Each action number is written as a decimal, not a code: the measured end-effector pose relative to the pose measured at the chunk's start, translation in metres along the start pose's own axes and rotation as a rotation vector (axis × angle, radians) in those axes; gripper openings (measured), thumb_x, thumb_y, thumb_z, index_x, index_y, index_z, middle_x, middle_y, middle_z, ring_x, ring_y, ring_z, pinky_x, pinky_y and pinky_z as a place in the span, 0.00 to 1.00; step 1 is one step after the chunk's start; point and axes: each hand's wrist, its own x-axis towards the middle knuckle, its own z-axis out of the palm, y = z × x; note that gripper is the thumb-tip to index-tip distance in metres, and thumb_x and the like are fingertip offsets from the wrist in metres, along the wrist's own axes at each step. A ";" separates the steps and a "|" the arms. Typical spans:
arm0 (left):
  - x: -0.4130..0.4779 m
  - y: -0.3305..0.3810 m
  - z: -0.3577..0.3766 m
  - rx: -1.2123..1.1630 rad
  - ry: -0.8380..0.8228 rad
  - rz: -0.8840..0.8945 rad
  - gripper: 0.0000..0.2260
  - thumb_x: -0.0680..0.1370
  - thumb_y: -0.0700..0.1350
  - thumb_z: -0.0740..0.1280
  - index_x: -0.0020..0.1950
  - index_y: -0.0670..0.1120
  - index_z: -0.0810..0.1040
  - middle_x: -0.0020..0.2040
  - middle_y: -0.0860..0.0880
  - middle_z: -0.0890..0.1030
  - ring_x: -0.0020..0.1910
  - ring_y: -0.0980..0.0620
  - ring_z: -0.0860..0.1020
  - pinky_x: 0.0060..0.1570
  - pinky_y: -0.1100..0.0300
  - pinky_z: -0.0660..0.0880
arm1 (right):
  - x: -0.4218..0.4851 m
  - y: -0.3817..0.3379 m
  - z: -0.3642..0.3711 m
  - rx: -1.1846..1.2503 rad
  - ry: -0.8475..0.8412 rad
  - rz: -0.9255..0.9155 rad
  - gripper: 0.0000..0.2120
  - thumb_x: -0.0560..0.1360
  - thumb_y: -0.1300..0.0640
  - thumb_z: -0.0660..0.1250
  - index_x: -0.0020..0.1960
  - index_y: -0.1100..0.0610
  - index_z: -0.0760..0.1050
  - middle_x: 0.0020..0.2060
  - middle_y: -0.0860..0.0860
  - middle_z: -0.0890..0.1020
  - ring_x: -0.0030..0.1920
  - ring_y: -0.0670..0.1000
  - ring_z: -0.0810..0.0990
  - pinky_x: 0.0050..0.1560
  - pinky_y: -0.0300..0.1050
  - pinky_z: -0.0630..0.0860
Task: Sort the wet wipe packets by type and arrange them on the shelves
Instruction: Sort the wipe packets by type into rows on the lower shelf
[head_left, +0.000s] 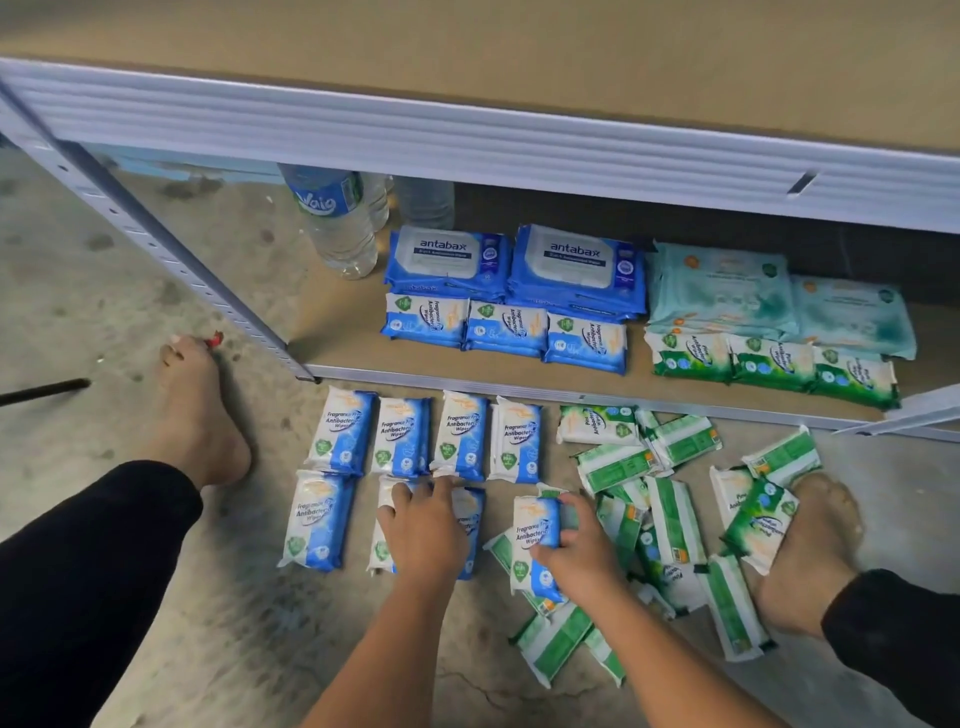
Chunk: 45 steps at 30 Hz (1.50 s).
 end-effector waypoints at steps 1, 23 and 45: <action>0.001 -0.004 0.001 0.004 0.026 0.011 0.26 0.74 0.51 0.70 0.71 0.57 0.69 0.64 0.51 0.76 0.64 0.45 0.68 0.59 0.50 0.65 | 0.000 0.000 0.000 0.009 -0.005 -0.004 0.30 0.73 0.63 0.75 0.61 0.38 0.64 0.40 0.45 0.86 0.43 0.50 0.86 0.48 0.52 0.83; 0.010 -0.060 0.004 -0.520 0.128 -0.057 0.15 0.72 0.34 0.66 0.55 0.49 0.79 0.48 0.54 0.75 0.45 0.50 0.77 0.40 0.56 0.74 | 0.016 -0.030 0.105 0.020 0.032 -0.083 0.30 0.69 0.64 0.76 0.60 0.38 0.69 0.51 0.44 0.82 0.53 0.49 0.83 0.52 0.51 0.82; -0.005 0.004 -0.031 -0.543 0.109 0.080 0.14 0.74 0.40 0.66 0.59 0.50 0.79 0.53 0.51 0.78 0.52 0.49 0.75 0.45 0.57 0.72 | -0.008 -0.026 -0.016 -0.057 0.213 -0.152 0.17 0.77 0.59 0.70 0.64 0.51 0.76 0.44 0.47 0.81 0.44 0.46 0.80 0.45 0.41 0.74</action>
